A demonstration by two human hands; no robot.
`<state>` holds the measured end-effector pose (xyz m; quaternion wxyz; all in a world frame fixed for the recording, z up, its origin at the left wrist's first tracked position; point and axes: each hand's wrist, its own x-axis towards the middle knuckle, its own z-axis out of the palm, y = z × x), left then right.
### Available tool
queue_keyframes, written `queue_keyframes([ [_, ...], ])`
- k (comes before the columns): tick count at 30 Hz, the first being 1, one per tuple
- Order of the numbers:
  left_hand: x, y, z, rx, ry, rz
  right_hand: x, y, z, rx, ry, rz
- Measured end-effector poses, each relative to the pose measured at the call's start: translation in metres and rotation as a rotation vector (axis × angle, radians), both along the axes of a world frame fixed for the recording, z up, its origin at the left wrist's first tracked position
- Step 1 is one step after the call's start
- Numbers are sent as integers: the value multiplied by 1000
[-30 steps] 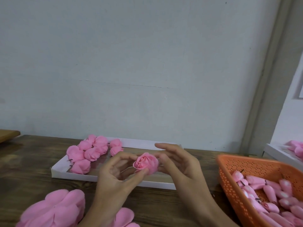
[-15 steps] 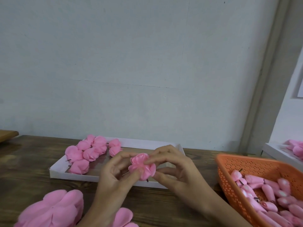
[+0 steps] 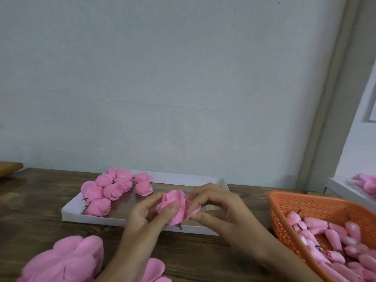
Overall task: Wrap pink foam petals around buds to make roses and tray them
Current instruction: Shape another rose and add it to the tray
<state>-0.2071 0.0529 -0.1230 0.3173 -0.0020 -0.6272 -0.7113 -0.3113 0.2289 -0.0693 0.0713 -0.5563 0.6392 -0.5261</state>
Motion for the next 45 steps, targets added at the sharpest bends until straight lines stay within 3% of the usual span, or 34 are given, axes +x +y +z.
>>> queue_keyframes([
  [6,-2,3,-2,-14,-17,45,2,-1,-1,46,3,-17],
  [10,-2,9,-3,-29,-13,61,9,-6,-6,-29,13,-68],
  [16,-3,17,-5,64,-10,-49,16,-12,-16,-164,-22,-186],
  [20,-2,21,-7,154,-8,-186,9,-11,-24,-200,76,-281],
  [24,4,12,-7,-44,-133,-297,-3,-7,-23,-154,115,-161],
  [27,3,11,-9,-116,-234,-249,-5,-6,-22,-104,151,-68],
  [36,6,19,1,-238,-184,-155,3,-5,-16,-84,289,-41],
  [41,11,20,3,-258,-315,-150,9,-7,-15,-108,339,-80],
  [45,11,19,6,-264,-253,-177,11,-7,-19,-99,334,-96],
])
